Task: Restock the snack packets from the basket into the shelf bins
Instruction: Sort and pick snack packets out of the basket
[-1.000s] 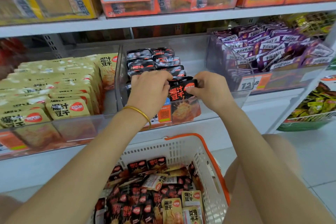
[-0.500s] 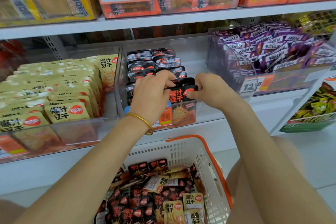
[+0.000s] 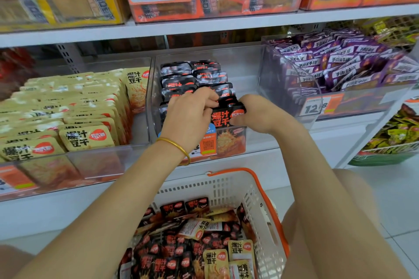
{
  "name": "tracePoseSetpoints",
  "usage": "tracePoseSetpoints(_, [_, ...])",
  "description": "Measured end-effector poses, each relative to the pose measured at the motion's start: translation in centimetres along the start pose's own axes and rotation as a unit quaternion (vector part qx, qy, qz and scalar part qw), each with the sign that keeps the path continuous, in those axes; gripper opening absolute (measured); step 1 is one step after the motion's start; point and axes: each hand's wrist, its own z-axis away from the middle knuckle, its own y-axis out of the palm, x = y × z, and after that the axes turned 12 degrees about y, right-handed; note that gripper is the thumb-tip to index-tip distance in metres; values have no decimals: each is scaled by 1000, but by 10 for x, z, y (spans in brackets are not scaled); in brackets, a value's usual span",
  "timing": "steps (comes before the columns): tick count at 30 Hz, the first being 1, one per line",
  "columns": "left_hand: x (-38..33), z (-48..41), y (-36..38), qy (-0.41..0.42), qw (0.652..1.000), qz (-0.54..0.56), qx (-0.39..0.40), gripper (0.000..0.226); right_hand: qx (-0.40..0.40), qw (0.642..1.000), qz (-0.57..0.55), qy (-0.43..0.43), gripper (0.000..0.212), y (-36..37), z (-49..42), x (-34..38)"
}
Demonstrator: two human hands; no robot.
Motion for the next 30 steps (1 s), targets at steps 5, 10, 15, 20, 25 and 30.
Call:
tracePoseSetpoints(5, [-15, 24, -11, 23, 993, 37, -105, 30, -109, 994, -5, 27, 54, 3, 17, -5])
tracePoseSetpoints(10, [-21, 91, -5, 33, 987, 56, -147, 19, -307, 944, -88, -82, 28, 35, 66, -9])
tracePoseSetpoints(15, [35, 163, 35, -45, 999, 14, 16, 16, -136, 987, -34, -79, 20, 117, 76, -25])
tracePoseSetpoints(20, [124, 226, 67, -321, 926, 10, 198, 19, 112, 991, 64, -28, 19, 198, 40, -41])
tracePoseSetpoints(25, [181, 277, 89, -380, 859, -72, 335, 20, 225, 970, 89, -11, 20, 244, 19, -52])
tracePoseSetpoints(30, [197, 312, 128, -279, 804, -55, 521, 42, 278, 956, 91, 26, 22, 274, 10, -76])
